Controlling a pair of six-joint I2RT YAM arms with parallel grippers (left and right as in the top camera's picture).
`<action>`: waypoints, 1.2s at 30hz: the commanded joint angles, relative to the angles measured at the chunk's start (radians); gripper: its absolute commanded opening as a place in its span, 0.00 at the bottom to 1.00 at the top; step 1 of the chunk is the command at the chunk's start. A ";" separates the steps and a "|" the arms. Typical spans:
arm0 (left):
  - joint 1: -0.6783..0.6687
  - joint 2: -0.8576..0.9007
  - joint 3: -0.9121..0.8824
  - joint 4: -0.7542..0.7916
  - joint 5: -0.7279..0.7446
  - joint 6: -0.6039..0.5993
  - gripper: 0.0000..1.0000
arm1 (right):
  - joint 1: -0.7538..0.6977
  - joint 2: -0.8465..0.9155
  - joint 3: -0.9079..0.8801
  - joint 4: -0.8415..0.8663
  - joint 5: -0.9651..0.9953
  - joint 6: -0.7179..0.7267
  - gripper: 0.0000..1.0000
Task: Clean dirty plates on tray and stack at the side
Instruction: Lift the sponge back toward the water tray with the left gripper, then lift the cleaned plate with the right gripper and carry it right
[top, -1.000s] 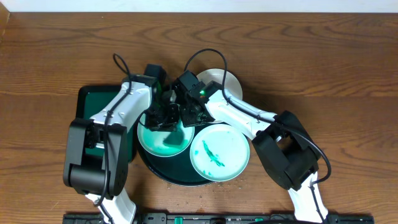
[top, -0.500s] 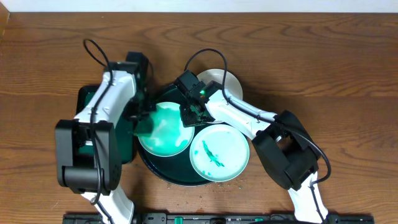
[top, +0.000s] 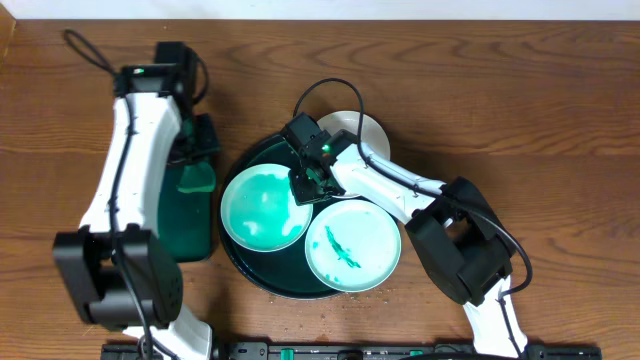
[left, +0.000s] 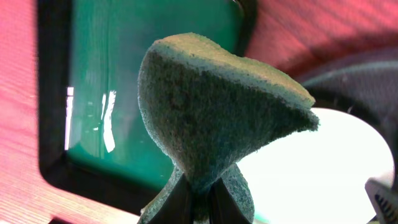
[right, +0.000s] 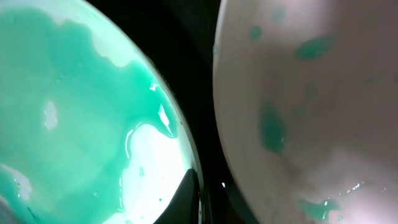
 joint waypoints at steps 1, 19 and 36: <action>0.065 -0.036 0.028 -0.003 -0.012 -0.011 0.07 | 0.018 0.042 0.003 0.017 -0.140 -0.084 0.01; 0.248 -0.035 0.028 -0.002 -0.012 -0.011 0.07 | 0.058 -0.226 0.023 -0.052 0.206 -0.192 0.01; 0.247 -0.035 0.026 -0.002 -0.013 -0.011 0.07 | 0.333 -0.409 0.023 -0.011 1.258 -0.436 0.01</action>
